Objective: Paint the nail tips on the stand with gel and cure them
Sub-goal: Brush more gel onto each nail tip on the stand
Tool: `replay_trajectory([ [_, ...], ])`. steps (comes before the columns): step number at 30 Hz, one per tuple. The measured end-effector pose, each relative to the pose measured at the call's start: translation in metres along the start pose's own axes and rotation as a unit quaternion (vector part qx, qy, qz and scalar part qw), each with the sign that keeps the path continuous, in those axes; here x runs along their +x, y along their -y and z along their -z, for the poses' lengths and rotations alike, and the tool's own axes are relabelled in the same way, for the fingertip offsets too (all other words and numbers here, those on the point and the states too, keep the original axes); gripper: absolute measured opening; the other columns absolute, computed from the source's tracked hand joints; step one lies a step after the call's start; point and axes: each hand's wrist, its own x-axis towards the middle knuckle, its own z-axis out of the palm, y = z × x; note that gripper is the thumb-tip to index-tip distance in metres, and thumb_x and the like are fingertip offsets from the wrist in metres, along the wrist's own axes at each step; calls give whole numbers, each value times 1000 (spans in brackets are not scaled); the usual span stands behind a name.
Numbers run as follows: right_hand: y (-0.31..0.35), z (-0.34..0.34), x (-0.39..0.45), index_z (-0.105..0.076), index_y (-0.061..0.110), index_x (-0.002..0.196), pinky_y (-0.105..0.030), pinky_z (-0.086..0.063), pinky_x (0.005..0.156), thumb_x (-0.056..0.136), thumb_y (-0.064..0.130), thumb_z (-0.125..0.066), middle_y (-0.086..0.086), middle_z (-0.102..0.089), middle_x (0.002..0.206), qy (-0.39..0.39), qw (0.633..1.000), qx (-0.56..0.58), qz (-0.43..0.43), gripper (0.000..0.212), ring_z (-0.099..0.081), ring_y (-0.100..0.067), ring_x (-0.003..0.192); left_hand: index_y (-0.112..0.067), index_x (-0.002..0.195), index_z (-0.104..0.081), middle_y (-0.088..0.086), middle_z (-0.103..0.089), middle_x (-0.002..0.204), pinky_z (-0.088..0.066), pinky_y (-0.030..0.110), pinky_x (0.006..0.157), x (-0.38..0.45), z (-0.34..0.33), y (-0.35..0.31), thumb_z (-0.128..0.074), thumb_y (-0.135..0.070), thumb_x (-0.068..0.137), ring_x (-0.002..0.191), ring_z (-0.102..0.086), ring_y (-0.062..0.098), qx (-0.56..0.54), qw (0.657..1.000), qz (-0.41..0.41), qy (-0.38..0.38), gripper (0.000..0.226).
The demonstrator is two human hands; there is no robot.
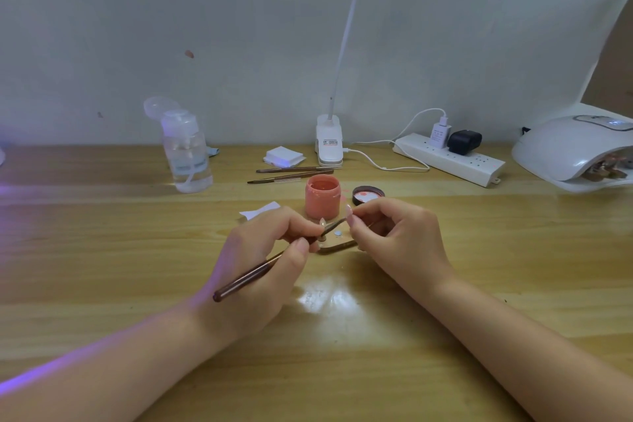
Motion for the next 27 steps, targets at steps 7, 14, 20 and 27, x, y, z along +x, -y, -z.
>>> replay_trajectory([
  [7,0,0,-1,-74,17,74,-14,-43,55,79,8,-76,25,-60,54,6,1000,-9,11,10,-58,-4,50,-23,107,-69,-14,-72,95,-49,19,85,1,-2,4,-54,-25,91,98,-67,10,7,999,34,3,22],
  [14,0,0,0,-72,22,72,-21,-47,56,80,11,-75,24,-61,55,5,1000,3,6,14,-60,-6,51,-30,96,-67,-14,-73,88,-47,12,77,-1,-1,2,-48,-31,88,89,-69,6,-31,999,17,-22,20],
  [20,0,0,-1,-74,18,75,-23,-48,56,80,10,-75,19,-62,55,8,1000,9,3,9,-60,-8,51,-29,102,-69,-10,-74,92,-51,19,82,1,-2,3,-50,-38,87,92,-69,9,-51,997,47,-24,26],
  [27,1,0,-1,-75,13,78,-36,-52,57,82,12,-74,9,-65,59,10,1000,15,8,5,-63,-18,53,-25,88,-70,-4,-75,81,-53,18,75,1,-1,3,-51,-33,83,82,-71,11,-108,991,62,-51,21],
])
